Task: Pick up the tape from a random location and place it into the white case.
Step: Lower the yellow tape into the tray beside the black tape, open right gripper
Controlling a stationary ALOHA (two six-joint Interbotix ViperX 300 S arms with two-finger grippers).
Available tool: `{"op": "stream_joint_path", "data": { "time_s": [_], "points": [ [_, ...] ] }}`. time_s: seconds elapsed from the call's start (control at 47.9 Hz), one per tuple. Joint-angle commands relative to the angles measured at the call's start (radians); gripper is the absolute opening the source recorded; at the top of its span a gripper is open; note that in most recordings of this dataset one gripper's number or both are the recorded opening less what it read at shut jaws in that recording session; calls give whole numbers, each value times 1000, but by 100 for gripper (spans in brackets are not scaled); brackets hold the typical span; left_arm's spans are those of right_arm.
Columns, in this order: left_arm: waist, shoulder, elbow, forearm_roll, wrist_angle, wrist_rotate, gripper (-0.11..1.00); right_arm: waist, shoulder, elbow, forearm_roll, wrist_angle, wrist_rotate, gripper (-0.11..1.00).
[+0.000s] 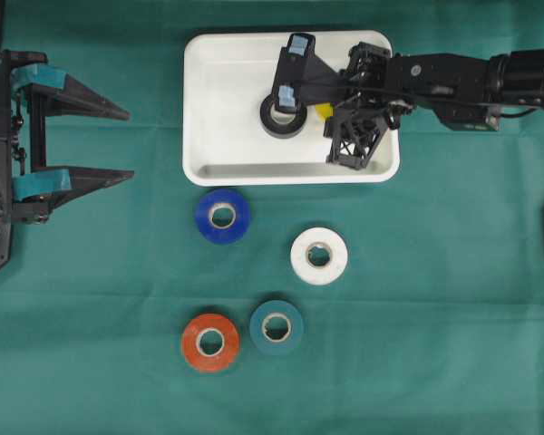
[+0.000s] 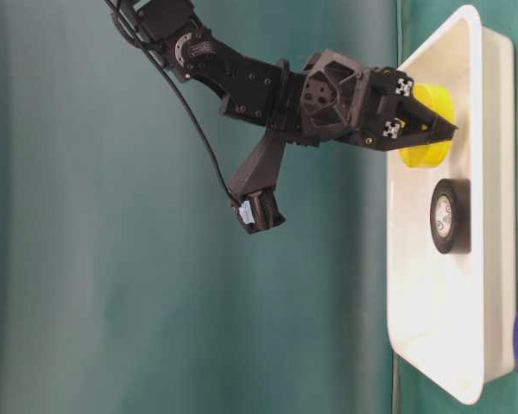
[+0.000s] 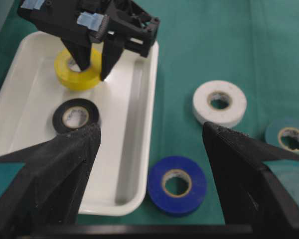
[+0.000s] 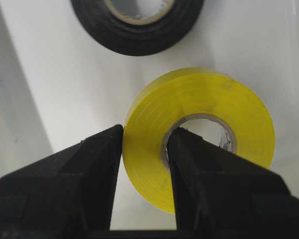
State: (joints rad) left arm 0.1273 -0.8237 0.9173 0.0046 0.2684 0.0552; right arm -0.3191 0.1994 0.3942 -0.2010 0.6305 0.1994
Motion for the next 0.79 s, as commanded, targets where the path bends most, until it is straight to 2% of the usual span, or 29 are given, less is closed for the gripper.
{"op": "stream_joint_path", "data": {
  "time_s": [0.0, 0.501, 0.668, 0.73, 0.772],
  "points": [
    [0, 2, -20, -2, -5, -2, 82, 5, -18, -11, 2, -9, 0, 31],
    [-2, 0, -20, -2, -5, 0, 82, 3, -18, -5, 0, -6, 3, 33],
    [-2, 0, -20, -2, -5, 0, 82, 3, -20, -5, -9, 5, 9, 79],
    [-2, 0, -20, -2, -3, 0, 82, 3, -21, -5, -12, 5, 9, 90],
    [0, 0, -20, -2, -2, 0, 82, 5, -23, -5, -11, 6, 11, 90]
  ]
}}
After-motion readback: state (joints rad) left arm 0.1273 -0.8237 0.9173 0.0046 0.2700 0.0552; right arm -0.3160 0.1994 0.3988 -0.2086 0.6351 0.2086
